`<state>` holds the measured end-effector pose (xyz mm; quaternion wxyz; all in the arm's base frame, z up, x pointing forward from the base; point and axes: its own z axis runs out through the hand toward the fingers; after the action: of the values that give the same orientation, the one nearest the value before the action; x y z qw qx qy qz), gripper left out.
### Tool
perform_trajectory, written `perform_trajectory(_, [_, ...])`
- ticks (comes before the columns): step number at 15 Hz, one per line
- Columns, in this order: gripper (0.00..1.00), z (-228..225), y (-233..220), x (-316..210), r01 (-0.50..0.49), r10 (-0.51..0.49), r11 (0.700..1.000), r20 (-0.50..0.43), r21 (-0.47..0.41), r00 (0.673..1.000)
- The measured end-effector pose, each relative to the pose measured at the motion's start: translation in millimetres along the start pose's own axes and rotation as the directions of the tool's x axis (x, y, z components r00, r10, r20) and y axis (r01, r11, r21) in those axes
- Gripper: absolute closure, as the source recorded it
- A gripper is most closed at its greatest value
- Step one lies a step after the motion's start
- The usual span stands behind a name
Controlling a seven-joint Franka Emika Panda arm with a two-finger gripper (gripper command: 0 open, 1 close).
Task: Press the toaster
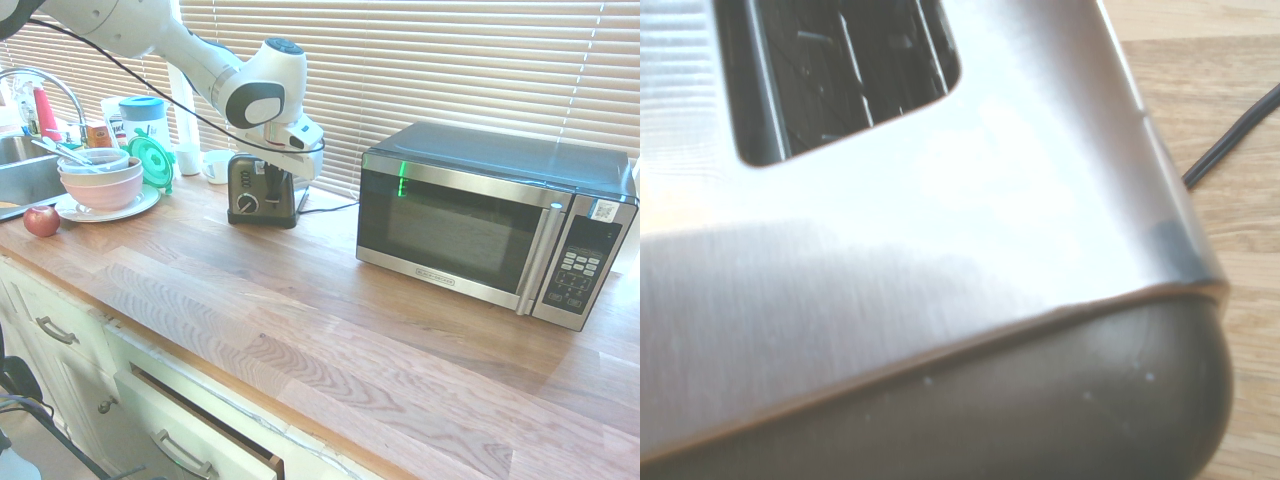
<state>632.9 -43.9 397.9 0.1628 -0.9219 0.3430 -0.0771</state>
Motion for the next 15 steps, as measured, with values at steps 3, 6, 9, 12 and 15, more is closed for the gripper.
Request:
perform_trajectory(3, [1.00,-0.1,0.3,0.2,0.002,-0.002,1.000,0.001,0.000,1.000])
perform_trajectory(6, [1.00,0.0,0.2,0.2,0.003,-0.003,1.000,0.001,0.000,1.000])
perform_trajectory(9, [0.00,0.0,0.2,0.1,0.003,-0.003,1.000,0.001,0.000,1.000])
perform_trajectory(12, [0.00,0.1,-0.2,-0.1,0.005,-0.005,1.000,0.001,-0.001,1.000])
perform_trajectory(15, [0.00,0.3,-1.0,-0.6,0.009,-0.009,1.000,0.000,-0.003,1.000])
